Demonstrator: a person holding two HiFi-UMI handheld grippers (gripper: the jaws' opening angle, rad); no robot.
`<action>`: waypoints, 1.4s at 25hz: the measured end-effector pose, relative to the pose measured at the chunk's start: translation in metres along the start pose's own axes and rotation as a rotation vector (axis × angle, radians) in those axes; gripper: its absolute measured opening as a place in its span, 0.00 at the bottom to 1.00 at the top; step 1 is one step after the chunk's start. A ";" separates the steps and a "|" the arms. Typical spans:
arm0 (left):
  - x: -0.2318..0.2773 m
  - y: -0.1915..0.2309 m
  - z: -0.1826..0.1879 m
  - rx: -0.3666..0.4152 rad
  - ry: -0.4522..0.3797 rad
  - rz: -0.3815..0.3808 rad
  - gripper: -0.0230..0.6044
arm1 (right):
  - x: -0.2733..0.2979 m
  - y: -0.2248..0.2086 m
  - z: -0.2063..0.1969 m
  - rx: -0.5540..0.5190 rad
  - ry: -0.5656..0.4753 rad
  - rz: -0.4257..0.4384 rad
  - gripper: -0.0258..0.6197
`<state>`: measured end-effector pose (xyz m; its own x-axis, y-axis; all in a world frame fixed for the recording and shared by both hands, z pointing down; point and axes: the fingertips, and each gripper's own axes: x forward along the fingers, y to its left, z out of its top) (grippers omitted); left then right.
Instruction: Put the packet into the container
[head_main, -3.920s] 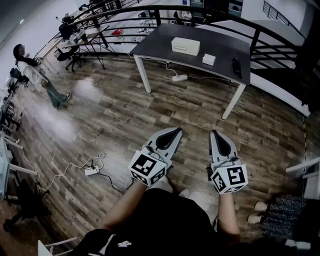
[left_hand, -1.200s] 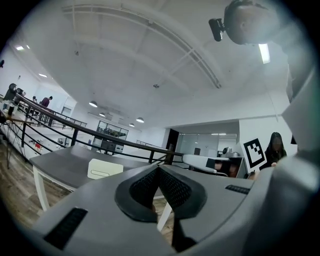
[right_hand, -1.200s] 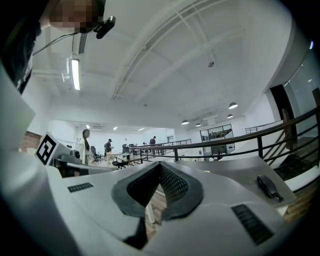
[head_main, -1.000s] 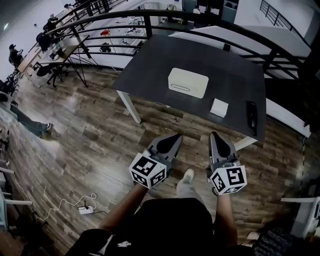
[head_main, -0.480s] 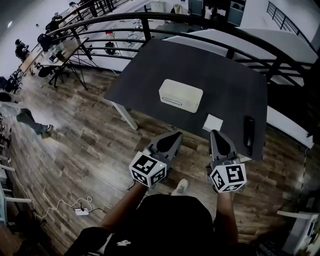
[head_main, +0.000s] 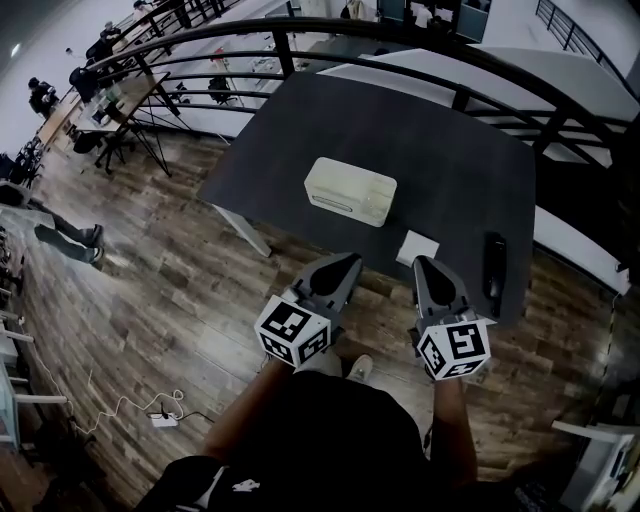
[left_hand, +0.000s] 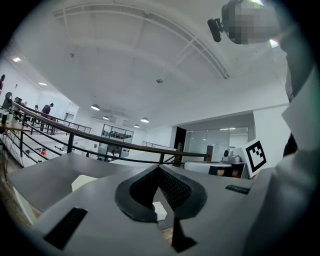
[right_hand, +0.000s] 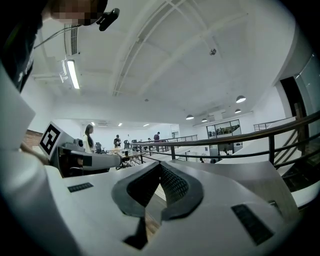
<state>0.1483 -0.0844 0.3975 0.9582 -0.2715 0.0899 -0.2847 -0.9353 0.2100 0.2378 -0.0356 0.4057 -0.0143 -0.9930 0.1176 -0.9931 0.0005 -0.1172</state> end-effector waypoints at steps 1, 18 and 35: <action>0.002 0.002 -0.001 0.011 0.007 0.002 0.04 | 0.002 -0.001 -0.003 -0.005 0.011 0.003 0.04; 0.055 0.083 0.007 0.025 0.050 -0.073 0.04 | 0.082 -0.030 -0.015 -0.013 0.097 -0.006 0.04; 0.129 0.133 0.014 0.048 0.087 -0.190 0.04 | 0.116 -0.085 -0.081 -0.053 0.426 0.008 0.04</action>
<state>0.2339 -0.2471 0.4235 0.9880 -0.0701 0.1373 -0.0951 -0.9782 0.1845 0.3116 -0.1417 0.5090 -0.0576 -0.8552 0.5150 -0.9972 0.0249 -0.0702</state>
